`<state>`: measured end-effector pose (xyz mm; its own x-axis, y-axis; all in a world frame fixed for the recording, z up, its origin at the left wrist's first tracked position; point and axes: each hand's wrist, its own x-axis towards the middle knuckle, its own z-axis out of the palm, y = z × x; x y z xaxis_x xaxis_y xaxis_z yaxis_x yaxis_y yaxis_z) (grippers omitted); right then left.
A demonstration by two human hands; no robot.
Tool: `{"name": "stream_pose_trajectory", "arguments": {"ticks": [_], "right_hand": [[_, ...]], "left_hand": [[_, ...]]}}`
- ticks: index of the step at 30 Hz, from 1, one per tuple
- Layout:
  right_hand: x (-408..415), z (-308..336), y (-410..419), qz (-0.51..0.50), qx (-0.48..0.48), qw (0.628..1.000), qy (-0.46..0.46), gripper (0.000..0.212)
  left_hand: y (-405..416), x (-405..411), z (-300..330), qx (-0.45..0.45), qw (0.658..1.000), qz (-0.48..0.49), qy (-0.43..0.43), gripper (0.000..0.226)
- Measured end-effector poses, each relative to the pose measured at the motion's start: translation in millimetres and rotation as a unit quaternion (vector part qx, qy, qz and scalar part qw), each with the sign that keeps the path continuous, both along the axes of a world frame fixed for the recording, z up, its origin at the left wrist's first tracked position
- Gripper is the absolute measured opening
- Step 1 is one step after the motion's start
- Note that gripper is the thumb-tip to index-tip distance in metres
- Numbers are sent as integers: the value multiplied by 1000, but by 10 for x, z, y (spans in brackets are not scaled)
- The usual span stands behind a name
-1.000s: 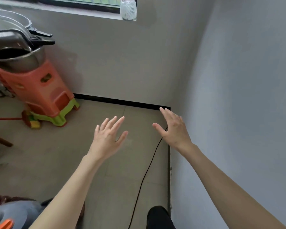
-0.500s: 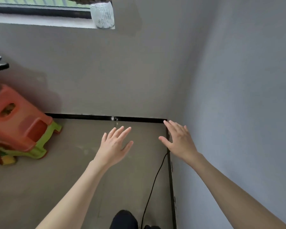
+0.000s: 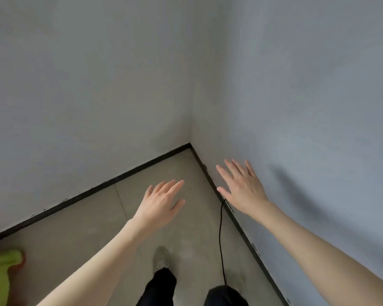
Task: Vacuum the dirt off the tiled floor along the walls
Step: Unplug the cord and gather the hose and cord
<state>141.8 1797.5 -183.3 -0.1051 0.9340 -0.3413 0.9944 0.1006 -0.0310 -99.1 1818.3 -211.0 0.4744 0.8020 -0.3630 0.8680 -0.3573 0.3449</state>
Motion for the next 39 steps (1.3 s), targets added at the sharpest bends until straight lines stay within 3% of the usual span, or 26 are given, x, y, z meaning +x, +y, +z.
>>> {"name": "stream_pose_trajectory", "arguments": {"ticks": [6, 10, 14, 19, 25, 31, 36, 39], "right_hand": [[249, -681, 79, 75, -45, 988, -129, 65], [570, -1382, 192, 127, -132, 948, -259, 58], [809, -1966, 167, 134, -76, 937, -314, 61], [1305, -2236, 35, 251, -100, 826, -494, 68], [1380, -2249, 15, 315, -109, 770, -543, 72], [1381, -2238, 34, 308, -103, 773, -546, 70], [1341, -2211, 60, 291, -95, 788, -534, 70], [1299, -2226, 52, 281, -104, 792, -532, 69]], "left_hand": [[229, 202, -1024, -46, 996, -71, 1, 54], [250, 641, -1910, -101, 990, -86, -36, 51], [307, 1292, -2808, -95, 991, -76, -49, 48], [280, 2065, -3518, -115, 988, -38, -94, 54], [233, 2524, -3790, -187, 966, 53, -172, 41], [274, 2544, -3887, -141, 976, 61, -153, 38], [307, 2528, -3893, -248, 943, 118, -188, 35], [91, 2054, -3961, -286, 936, 143, -146, 26]]}}
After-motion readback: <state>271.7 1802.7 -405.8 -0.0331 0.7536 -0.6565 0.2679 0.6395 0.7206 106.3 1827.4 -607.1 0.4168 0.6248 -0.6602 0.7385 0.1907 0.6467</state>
